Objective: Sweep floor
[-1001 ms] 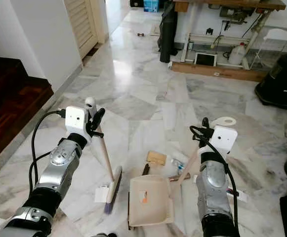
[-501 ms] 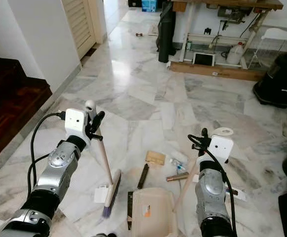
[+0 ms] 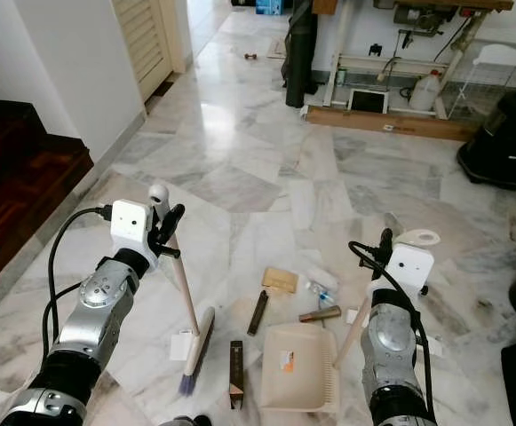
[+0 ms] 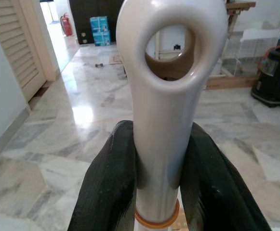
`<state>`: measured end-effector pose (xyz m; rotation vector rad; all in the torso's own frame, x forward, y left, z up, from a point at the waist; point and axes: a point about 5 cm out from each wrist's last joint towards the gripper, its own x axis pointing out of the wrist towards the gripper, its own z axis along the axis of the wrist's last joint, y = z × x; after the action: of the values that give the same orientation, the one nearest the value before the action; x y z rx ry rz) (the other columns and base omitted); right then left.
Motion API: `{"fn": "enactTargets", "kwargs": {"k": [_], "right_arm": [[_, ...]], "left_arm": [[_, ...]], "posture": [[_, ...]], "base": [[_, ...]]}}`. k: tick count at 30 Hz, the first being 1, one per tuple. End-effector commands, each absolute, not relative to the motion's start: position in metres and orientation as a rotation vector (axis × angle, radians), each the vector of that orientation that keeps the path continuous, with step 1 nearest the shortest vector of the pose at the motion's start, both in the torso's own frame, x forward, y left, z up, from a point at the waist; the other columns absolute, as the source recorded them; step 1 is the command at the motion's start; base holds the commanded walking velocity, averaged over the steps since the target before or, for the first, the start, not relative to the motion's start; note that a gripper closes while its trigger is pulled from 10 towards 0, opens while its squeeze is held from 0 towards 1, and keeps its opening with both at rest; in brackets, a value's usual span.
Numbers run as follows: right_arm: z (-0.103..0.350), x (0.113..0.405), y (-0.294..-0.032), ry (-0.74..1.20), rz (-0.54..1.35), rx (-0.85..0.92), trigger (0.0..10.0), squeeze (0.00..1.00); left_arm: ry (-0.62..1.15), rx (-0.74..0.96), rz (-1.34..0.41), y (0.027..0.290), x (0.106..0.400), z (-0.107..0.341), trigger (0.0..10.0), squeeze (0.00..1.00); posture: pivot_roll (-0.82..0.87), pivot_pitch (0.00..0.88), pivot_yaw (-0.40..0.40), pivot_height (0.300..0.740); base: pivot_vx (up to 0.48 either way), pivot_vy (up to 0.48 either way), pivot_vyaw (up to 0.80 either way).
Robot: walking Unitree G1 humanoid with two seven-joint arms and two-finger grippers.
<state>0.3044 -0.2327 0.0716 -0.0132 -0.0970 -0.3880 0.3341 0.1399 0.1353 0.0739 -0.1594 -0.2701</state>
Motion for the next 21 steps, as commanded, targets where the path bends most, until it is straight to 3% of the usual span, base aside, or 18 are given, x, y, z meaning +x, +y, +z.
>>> {"fn": "enactTargets", "kwargs": {"k": [1,21], "right_arm": [[0.071,0.305,-0.231,-0.103,-0.394,-0.015,10.0,0.0],[0.064,0.303,-0.229,-0.102,-0.456,-0.035,10.0,0.0]], "left_arm": [[-0.19,0.1,-0.27,0.144,0.333,0.145,10.0,0.0],[-0.175,0.124,-0.289,0.149,0.315,0.15,10.0,0.0]], "posture": [[0.16,0.14,0.024,0.74],[0.22,0.198,0.032,0.74]], "base": [[0.0,0.0,0.0],[0.0,0.0,0.0]]}}
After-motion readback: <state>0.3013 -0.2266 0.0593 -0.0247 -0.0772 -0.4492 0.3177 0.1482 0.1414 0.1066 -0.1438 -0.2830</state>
